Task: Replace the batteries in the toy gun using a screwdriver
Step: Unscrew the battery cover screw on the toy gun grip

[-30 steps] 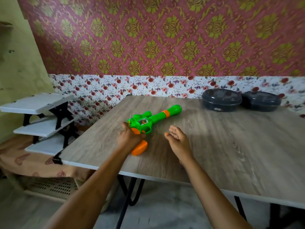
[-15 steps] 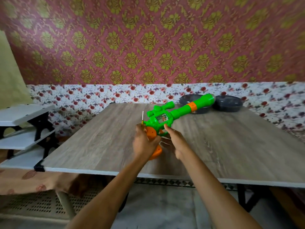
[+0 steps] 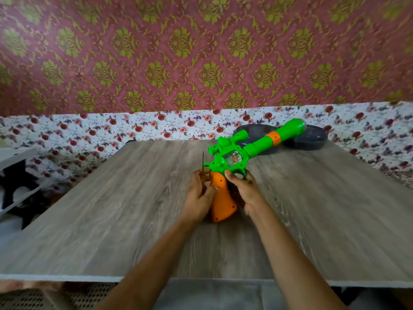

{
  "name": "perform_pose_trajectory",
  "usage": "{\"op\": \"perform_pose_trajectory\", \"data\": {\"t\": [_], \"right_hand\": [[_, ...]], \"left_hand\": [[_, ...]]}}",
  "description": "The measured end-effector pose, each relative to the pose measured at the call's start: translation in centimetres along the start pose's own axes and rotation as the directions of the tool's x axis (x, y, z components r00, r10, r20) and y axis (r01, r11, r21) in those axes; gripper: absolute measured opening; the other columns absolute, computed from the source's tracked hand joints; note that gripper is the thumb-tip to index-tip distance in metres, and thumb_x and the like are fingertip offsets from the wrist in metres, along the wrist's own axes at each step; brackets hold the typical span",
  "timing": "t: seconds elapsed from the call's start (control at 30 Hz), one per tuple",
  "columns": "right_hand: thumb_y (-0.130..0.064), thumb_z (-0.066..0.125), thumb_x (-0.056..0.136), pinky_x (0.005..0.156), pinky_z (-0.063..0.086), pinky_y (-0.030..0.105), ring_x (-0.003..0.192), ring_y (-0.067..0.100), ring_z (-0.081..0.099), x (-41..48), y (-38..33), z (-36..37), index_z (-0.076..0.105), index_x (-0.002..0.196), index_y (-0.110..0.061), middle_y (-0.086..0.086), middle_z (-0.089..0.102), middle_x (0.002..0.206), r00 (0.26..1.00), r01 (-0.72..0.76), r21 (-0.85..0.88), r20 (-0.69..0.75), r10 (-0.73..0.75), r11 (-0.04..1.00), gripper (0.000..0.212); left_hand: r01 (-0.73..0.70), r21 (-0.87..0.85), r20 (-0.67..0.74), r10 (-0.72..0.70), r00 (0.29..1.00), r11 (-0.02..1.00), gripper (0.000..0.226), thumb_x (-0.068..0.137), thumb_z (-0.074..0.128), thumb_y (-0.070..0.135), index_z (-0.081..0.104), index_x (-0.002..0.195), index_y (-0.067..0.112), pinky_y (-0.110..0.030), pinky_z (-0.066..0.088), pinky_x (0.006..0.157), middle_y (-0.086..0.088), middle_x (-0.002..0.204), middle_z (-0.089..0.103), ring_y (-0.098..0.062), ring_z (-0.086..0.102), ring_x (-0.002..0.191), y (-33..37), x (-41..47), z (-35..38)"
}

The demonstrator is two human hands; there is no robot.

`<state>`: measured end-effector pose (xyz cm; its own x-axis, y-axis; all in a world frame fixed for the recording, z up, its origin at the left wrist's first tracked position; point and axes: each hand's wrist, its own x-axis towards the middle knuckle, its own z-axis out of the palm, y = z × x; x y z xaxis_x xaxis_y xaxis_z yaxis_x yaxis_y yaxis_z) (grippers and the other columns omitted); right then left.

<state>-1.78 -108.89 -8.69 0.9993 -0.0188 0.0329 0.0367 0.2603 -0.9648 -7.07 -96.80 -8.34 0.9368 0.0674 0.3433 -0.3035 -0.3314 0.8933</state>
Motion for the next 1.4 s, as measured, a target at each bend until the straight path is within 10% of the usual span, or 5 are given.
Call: {"op": "perform_pose_trajectory", "data": {"t": [0.13,0.53,0.87,1.4], "right_hand": [[-0.02,0.074,0.076,0.094,0.049,0.049,0.105,0.032,0.062,0.5,0.0,-0.2,0.056,0.116,-0.014,0.014,0.066,0.113,1.0,0.014,-0.005,0.007,-0.014,1.0,0.045],[-0.001,0.062,0.081,0.065,0.054,0.023,0.081,0.01,0.067,-1.3,-0.9,-0.5,0.054,0.121,-0.015,0.001,0.069,0.097,0.933,-0.003,-0.081,0.359,0.032,0.997,0.043],[-0.008,0.06,0.086,0.068,0.049,0.025,0.086,0.008,0.062,-1.2,-1.1,-0.3,0.044,0.127,-0.019,-0.005,0.066,0.1,0.943,0.074,-0.154,0.331,-0.019,0.985,0.045],[-0.013,0.077,0.068,0.101,0.043,0.046,0.116,0.031,0.056,-1.0,-0.6,-0.9,0.047,0.125,-0.019,0.014,0.06,0.125,0.95,0.069,-0.118,0.312,-0.029,0.991,0.064]], "left_hand": [[0.084,-0.131,0.075,-0.075,0.994,0.988,0.034,0.094,0.047,0.001,0.041,0.119,0.023,-0.008,0.04,0.045,0.002,0.096,0.052,0.001,0.051,0.065,-0.4,0.9,-0.7],[-0.014,-0.303,-0.048,0.0,0.999,0.953,0.039,0.087,0.063,0.007,0.046,0.109,0.034,-0.019,0.052,0.067,0.004,0.104,0.061,-0.008,0.062,0.088,-0.6,0.7,-1.8],[0.091,-0.356,-0.018,-0.104,0.994,0.93,0.039,0.097,0.041,0.005,0.045,0.129,0.026,-0.016,0.043,0.063,0.004,0.106,0.053,-0.006,0.048,0.078,0.1,0.6,-1.9],[0.11,-0.215,-0.005,-0.113,0.994,0.97,0.029,0.089,0.062,0.014,0.052,0.116,0.019,-0.011,0.045,0.055,0.006,0.098,0.059,-0.009,0.055,0.082,-0.4,0.5,-1.4]]}}
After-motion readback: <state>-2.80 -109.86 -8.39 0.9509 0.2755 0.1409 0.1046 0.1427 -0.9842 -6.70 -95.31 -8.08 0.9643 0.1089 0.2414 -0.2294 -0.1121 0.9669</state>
